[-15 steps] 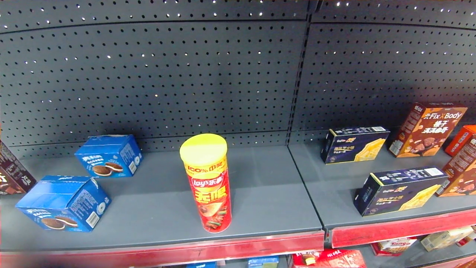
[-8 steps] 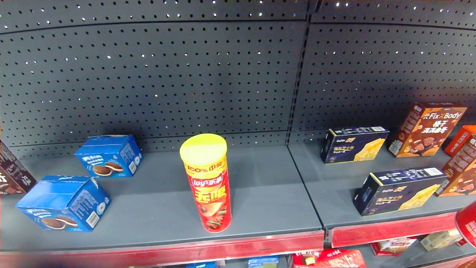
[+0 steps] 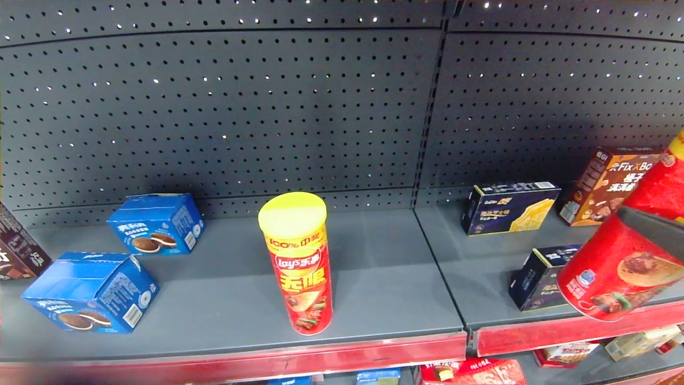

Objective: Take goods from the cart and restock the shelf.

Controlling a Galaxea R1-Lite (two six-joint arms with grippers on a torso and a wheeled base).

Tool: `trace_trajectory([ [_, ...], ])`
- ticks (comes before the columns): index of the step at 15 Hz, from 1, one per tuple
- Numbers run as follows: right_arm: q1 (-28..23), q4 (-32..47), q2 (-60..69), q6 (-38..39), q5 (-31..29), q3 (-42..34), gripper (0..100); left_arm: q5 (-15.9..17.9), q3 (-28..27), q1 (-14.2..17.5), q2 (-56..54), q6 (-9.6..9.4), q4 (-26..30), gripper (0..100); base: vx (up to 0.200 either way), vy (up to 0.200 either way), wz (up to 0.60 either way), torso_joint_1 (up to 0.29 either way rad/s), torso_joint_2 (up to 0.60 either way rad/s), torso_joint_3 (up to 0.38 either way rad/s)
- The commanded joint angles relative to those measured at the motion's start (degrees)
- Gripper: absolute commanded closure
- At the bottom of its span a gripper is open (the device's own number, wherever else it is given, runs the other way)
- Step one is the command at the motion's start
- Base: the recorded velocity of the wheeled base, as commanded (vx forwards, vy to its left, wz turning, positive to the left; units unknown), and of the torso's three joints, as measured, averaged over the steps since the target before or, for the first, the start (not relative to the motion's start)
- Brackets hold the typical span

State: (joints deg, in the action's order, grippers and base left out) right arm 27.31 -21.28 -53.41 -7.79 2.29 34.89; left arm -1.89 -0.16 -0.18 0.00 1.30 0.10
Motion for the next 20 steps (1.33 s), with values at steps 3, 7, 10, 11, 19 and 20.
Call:
trace_trajectory([
  [3,1.78,-1.39,-4.25,0.85,-0.01,0.18,100,-0.04,-0.02,0.01,0.00,0.01,-0.01,0,0.000,0.000,0.00,0.000,0.00,0.000],
  [7,7.15,-1.65,-6.36,0.76,-7.13,1.67,100,-0.04,-0.02,0.01,0.00,0.01,-0.01,0,0.000,0.000,0.00,0.000,0.00,0.000],
  [10,13.65,-1.04,-7.50,0.76,-14.60,3.69,100,-0.04,-0.02,0.01,0.00,0.01,-0.01,0,0.000,0.000,0.00,0.000,0.00,0.000],
  [11,13.74,-1.13,-8.73,0.76,-14.77,4.22,100,-0.04,-0.02,0.01,0.00,0.01,-0.01,0,0.000,0.000,0.00,0.000,0.00,0.000],
  [19,13.65,-1.83,-10.84,1.02,-15.30,3.61,100,-0.04,-0.02,0.01,0.00,0.01,-0.01,0,0.000,0.000,0.07,0.001,0.00,0.000],
  [20,13.65,-1.83,-11.02,1.02,-15.30,3.61,100,-0.04,-0.02,0.01,0.00,0.01,-0.01,0,0.000,0.000,0.60,-0.002,0.00,0.002],
])
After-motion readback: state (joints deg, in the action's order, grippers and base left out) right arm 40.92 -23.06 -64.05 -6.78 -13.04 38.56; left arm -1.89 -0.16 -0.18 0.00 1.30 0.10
